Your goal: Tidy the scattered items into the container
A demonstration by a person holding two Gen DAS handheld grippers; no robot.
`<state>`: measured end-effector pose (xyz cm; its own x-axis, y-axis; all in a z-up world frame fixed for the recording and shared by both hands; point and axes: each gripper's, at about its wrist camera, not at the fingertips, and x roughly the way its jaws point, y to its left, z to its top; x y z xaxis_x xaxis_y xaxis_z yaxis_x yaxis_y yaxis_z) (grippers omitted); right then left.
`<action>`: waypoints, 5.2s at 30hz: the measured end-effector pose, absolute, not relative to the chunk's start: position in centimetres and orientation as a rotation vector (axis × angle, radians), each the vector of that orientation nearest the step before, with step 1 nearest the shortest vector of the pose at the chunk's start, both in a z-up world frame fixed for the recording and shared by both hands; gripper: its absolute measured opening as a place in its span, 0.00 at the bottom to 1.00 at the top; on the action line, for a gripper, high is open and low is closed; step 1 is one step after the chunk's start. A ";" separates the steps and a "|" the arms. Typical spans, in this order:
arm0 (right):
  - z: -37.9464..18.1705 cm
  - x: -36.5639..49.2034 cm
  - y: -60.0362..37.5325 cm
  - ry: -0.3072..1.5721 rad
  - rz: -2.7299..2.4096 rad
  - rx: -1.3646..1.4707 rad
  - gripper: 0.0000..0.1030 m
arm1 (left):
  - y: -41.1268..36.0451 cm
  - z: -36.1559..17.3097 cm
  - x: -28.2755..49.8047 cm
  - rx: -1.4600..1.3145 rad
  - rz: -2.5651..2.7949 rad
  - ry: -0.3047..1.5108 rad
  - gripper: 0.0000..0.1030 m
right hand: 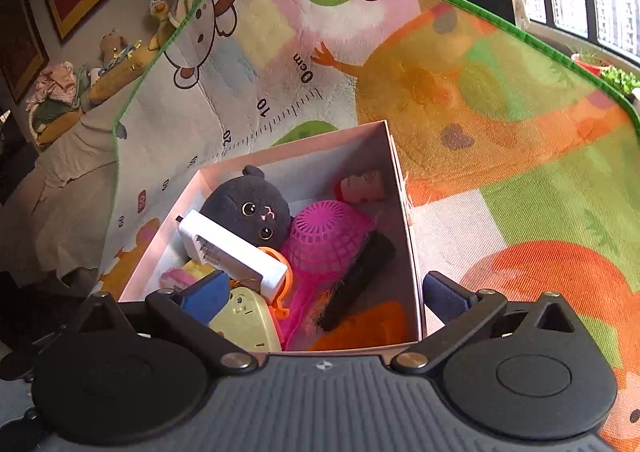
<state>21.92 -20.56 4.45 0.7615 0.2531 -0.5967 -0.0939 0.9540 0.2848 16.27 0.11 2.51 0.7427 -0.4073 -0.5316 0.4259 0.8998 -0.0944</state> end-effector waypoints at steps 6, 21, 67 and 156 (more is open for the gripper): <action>5.8 18.1 -20.6 0.554 0.071 0.166 1.00 | 0.6 2.3 15.2 -0.010 -0.398 0.575 1.00; 1.3 7.9 -18.2 0.729 0.060 -0.086 1.00 | 1.4 0.9 10.0 -0.056 -0.137 0.680 1.00; 0.3 7.6 -19.2 0.701 0.034 -0.005 1.00 | -0.5 0.3 8.9 0.021 -0.031 0.697 1.00; 0.3 7.6 -19.3 0.701 0.034 -0.004 1.00 | -0.6 0.2 9.0 0.021 -0.031 0.699 1.00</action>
<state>7.60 -19.26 0.29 0.7636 0.0297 -0.6450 -0.0327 0.9994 0.0073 9.03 -0.55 0.23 0.7650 -0.0216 -0.6437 0.0359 0.9993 0.0091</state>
